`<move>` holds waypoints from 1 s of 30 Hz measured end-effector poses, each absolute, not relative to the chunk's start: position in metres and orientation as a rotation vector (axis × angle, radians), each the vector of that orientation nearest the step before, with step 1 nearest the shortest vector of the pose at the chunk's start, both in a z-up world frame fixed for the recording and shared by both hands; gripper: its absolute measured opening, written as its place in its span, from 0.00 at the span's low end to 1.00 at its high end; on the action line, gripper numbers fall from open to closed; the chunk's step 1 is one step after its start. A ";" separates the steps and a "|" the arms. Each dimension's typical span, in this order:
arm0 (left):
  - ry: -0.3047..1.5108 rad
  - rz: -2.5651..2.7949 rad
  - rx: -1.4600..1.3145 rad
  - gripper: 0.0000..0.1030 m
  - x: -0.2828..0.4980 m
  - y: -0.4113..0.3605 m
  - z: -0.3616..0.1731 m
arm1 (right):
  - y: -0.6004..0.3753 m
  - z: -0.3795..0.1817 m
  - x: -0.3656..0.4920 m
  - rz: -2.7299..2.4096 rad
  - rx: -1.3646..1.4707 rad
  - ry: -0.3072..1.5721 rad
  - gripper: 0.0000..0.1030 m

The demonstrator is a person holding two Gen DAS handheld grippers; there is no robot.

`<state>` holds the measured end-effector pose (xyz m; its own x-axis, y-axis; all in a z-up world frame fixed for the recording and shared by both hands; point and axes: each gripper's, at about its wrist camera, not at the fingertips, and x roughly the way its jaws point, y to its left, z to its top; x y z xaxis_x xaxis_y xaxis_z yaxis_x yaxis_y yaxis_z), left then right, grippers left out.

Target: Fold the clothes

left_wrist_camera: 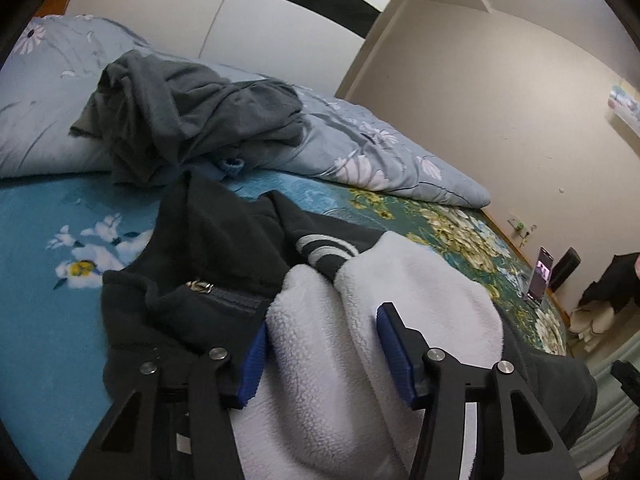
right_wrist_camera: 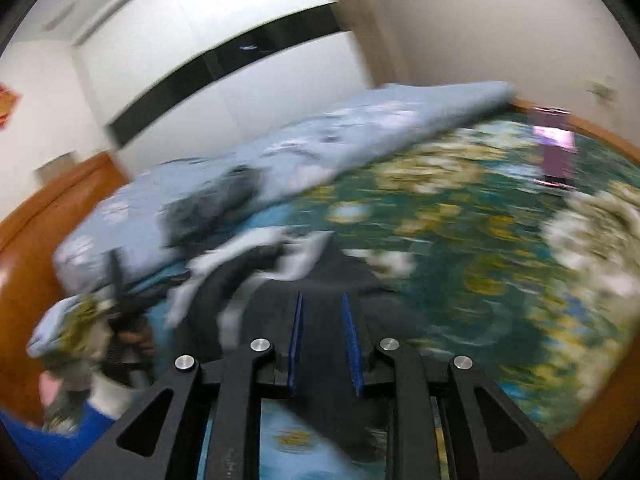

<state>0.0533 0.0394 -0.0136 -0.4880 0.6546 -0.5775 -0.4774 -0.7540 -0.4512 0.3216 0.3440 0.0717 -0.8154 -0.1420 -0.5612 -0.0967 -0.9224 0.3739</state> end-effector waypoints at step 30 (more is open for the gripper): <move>-0.189 2.212 -0.969 0.11 0.120 -0.011 -0.007 | 0.436 0.087 0.284 -3.010 0.735 -0.944 0.05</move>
